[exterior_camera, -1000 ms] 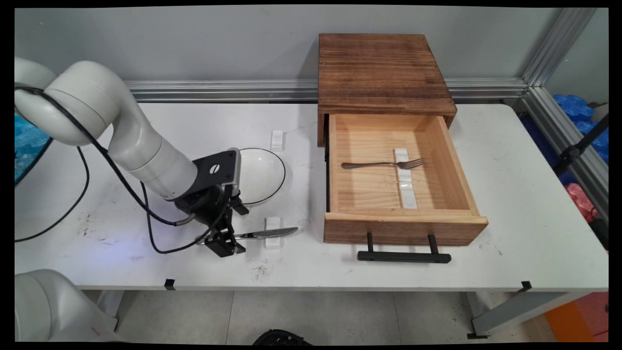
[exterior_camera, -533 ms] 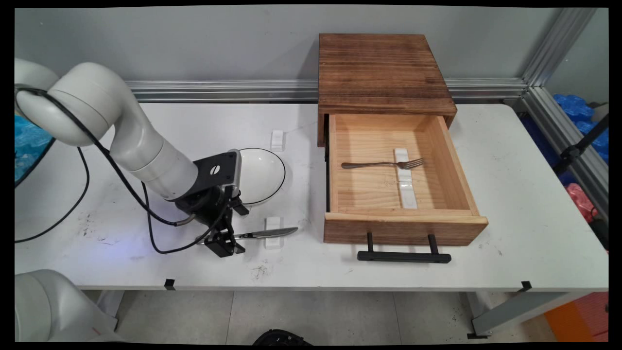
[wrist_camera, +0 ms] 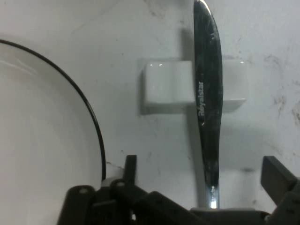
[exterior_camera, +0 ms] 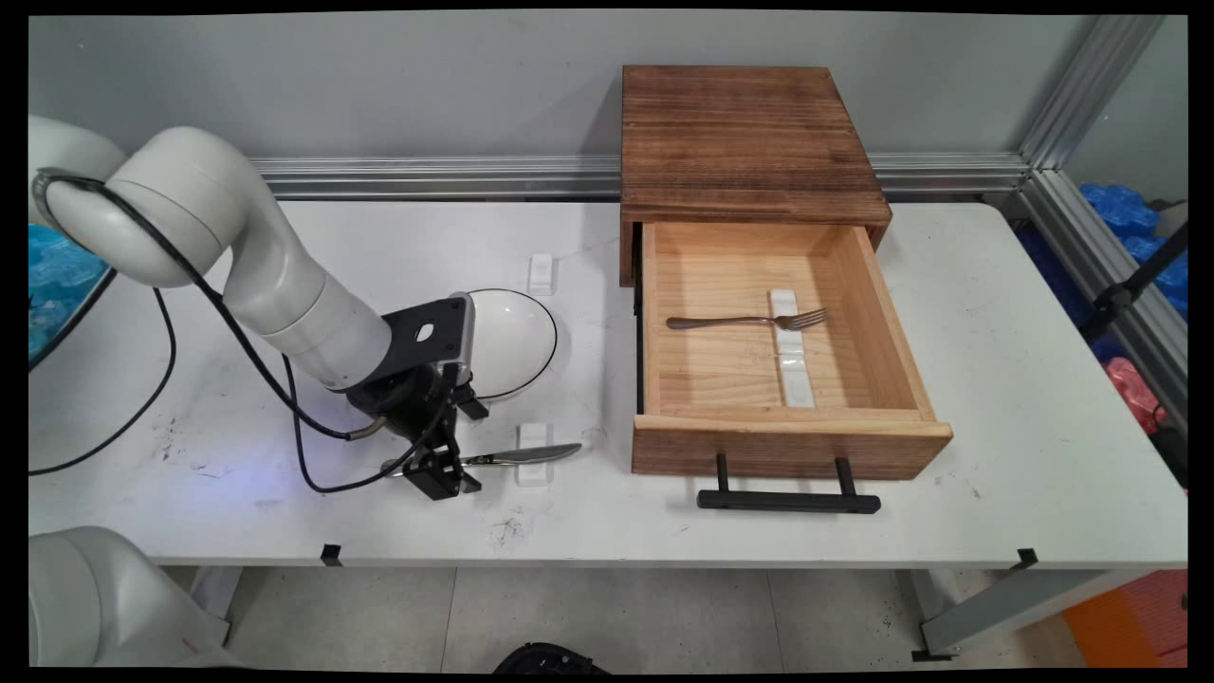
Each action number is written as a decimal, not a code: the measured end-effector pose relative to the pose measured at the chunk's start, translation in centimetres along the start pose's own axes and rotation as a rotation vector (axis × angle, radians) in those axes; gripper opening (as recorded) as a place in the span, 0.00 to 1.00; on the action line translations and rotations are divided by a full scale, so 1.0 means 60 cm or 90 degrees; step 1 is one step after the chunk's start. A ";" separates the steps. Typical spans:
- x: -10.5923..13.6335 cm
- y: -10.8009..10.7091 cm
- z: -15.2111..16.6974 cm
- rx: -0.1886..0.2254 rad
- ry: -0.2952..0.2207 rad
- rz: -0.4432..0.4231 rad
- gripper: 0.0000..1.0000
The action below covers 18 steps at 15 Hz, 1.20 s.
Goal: Pick up the knife from the right of the white plate, then place the picked object into the drawer
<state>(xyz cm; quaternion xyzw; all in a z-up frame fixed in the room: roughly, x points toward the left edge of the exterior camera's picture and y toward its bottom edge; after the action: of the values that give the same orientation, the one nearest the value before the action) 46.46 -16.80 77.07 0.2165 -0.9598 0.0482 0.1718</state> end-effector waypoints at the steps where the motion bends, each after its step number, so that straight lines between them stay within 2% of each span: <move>1: 0.000 0.000 0.001 0.000 0.000 0.000 1.00; 2: 0.000 0.001 0.001 -0.001 0.000 -0.001 0.00; 13: 0.002 0.015 -0.003 -0.016 0.003 0.001 0.00; 18: 0.008 0.015 -0.015 -0.015 0.005 0.001 0.00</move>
<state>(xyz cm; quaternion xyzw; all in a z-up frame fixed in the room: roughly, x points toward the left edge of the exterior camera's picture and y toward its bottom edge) 45.95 -16.04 78.03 0.2137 -0.9597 0.0381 0.1783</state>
